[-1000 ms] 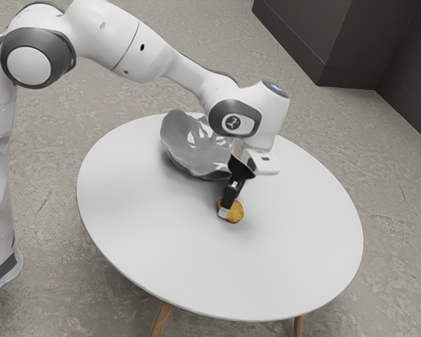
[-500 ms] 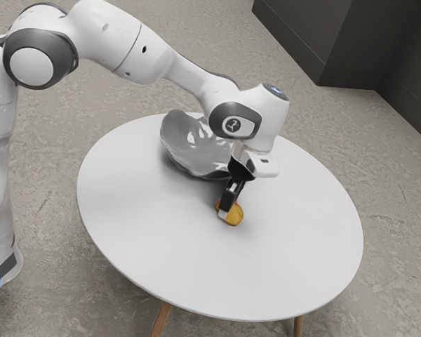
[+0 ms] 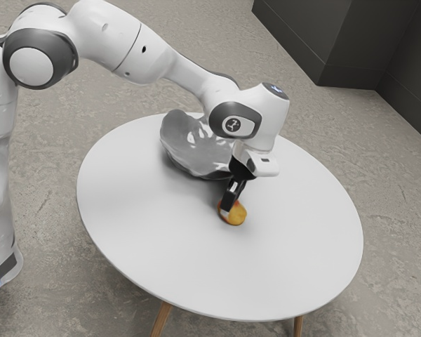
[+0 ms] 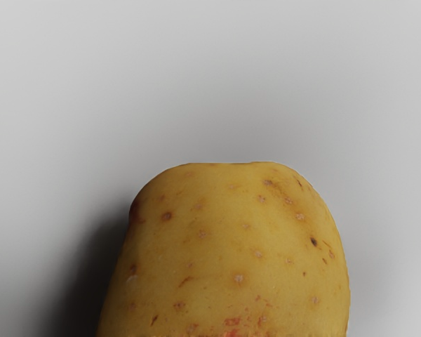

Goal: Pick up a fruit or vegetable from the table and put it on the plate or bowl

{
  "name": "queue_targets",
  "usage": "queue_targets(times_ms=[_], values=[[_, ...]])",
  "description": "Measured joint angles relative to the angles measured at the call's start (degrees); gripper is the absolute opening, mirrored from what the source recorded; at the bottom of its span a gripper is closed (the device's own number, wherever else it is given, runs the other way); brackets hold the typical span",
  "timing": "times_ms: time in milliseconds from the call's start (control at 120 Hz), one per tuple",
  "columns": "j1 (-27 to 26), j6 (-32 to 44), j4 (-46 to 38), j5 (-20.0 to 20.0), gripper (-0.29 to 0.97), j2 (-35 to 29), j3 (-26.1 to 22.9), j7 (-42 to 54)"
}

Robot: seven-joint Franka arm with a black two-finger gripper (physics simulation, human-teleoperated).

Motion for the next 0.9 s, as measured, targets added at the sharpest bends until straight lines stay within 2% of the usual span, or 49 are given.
queue_targets(times_ms=[633,900], values=[[0.10,-0.71,3.64,0.47,0.22,-1.09,0.57,0.19],[0.18,-1.96,8.02,2.39,0.23,-2.36,2.13,0.43]])
